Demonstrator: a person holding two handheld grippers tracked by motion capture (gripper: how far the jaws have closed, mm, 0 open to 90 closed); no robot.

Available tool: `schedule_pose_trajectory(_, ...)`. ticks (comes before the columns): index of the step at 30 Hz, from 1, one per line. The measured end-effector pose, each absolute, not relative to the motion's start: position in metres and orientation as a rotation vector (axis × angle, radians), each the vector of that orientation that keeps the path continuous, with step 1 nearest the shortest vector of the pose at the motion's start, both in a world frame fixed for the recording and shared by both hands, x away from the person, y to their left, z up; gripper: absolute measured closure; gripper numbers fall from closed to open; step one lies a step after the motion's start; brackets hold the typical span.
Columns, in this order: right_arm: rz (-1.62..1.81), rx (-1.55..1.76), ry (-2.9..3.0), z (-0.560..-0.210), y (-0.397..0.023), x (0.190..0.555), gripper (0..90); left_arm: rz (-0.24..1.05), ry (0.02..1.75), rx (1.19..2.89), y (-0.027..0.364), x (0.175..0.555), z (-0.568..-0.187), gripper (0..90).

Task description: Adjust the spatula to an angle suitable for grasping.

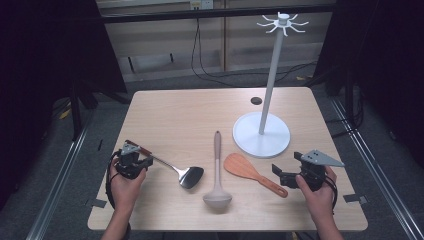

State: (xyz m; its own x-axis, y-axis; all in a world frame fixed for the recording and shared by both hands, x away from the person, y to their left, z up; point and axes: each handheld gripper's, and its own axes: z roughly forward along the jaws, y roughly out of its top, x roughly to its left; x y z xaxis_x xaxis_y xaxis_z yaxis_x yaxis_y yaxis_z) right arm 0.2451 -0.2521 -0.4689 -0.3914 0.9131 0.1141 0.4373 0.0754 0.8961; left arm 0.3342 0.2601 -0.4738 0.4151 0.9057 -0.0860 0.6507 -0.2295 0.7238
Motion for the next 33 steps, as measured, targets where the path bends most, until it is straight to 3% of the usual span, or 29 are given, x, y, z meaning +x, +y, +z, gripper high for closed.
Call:
schedule_pose_trajectory(7,1.280,1.341,1.859,-0.468,-0.256,0.242,5.3,0.439,1.450,1.916,0.279,0.349,-0.495,90.0)
schedule_pose_trajectory(33,1.242,1.402,1.791,-0.469,-0.283,0.223,5.4,0.366,1.443,1.832,0.253,0.389,-0.507,90.0)
